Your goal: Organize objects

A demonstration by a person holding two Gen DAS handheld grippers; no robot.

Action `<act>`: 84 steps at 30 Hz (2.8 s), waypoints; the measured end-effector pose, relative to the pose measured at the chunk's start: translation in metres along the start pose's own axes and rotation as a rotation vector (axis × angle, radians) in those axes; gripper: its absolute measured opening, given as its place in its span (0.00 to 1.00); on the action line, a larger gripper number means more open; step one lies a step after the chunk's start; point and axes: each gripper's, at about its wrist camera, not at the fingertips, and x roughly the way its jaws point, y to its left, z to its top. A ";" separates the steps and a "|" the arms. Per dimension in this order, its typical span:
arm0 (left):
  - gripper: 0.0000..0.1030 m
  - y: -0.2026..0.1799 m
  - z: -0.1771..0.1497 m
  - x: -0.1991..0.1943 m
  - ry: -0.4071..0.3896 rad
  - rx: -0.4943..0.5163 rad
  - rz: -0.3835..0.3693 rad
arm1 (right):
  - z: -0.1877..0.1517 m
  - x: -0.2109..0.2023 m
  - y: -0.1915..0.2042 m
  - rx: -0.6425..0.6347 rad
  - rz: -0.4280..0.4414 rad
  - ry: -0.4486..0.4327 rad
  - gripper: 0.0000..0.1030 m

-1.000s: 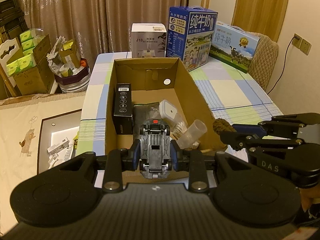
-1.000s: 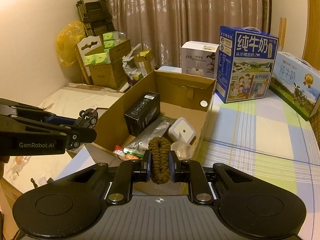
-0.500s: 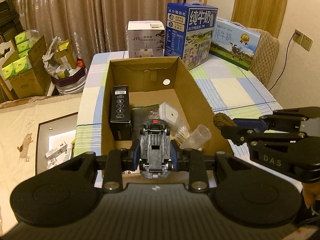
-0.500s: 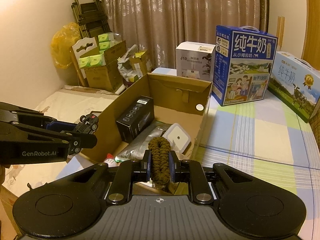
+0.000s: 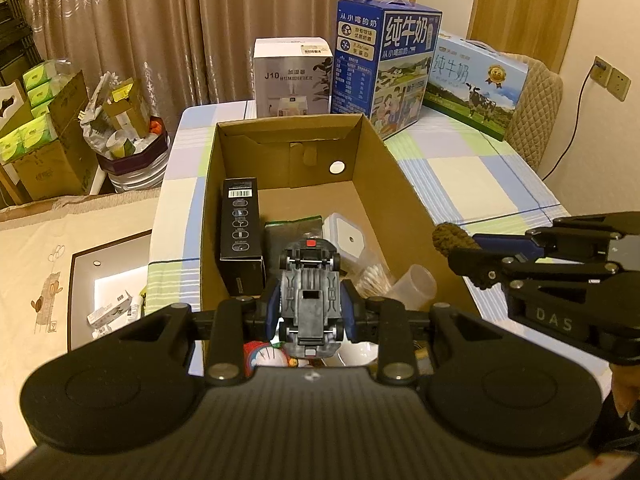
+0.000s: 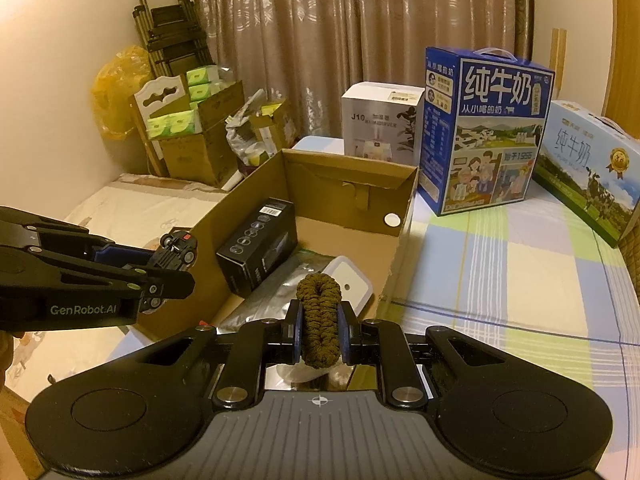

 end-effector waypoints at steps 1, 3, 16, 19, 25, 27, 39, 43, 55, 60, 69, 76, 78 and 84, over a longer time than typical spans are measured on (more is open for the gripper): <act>0.25 0.000 0.001 0.002 0.002 0.003 0.000 | 0.000 0.001 0.000 0.001 0.000 0.000 0.14; 0.25 0.000 0.004 0.007 0.003 0.002 0.000 | 0.001 0.003 -0.002 0.003 -0.002 0.002 0.14; 0.59 0.013 0.006 0.015 -0.003 -0.032 0.030 | -0.003 0.012 -0.011 0.036 0.005 0.022 0.14; 0.67 0.016 0.002 0.013 -0.001 -0.038 0.045 | -0.002 0.012 -0.012 0.049 0.019 0.020 0.14; 0.75 0.026 -0.009 0.004 -0.007 -0.057 0.072 | 0.008 0.015 -0.014 0.108 0.075 -0.009 0.32; 0.80 0.030 -0.012 0.001 -0.010 -0.070 0.078 | 0.012 0.016 -0.018 0.142 0.106 -0.031 0.58; 0.99 0.020 -0.037 -0.022 -0.063 -0.089 0.118 | -0.004 -0.006 -0.028 0.203 0.043 -0.022 0.59; 0.99 0.013 -0.047 -0.033 -0.052 -0.120 0.121 | -0.023 -0.021 -0.023 0.196 0.017 0.029 0.59; 0.99 -0.014 -0.079 -0.077 -0.024 -0.164 0.145 | -0.061 -0.070 -0.007 0.191 -0.029 0.081 0.59; 0.99 -0.023 -0.091 -0.091 -0.027 -0.165 0.144 | -0.072 -0.085 -0.001 0.190 -0.043 0.091 0.59; 0.99 -0.040 -0.105 -0.102 -0.028 -0.141 0.153 | -0.088 -0.098 0.006 0.179 -0.044 0.110 0.59; 0.99 -0.047 -0.107 -0.103 -0.028 -0.126 0.154 | -0.094 -0.103 0.006 0.180 -0.045 0.120 0.59; 0.99 -0.049 -0.106 -0.103 -0.028 -0.122 0.154 | -0.095 -0.104 0.006 0.181 -0.044 0.122 0.59; 0.99 -0.055 -0.107 -0.100 -0.026 -0.114 0.156 | -0.096 -0.108 0.004 0.183 -0.047 0.122 0.59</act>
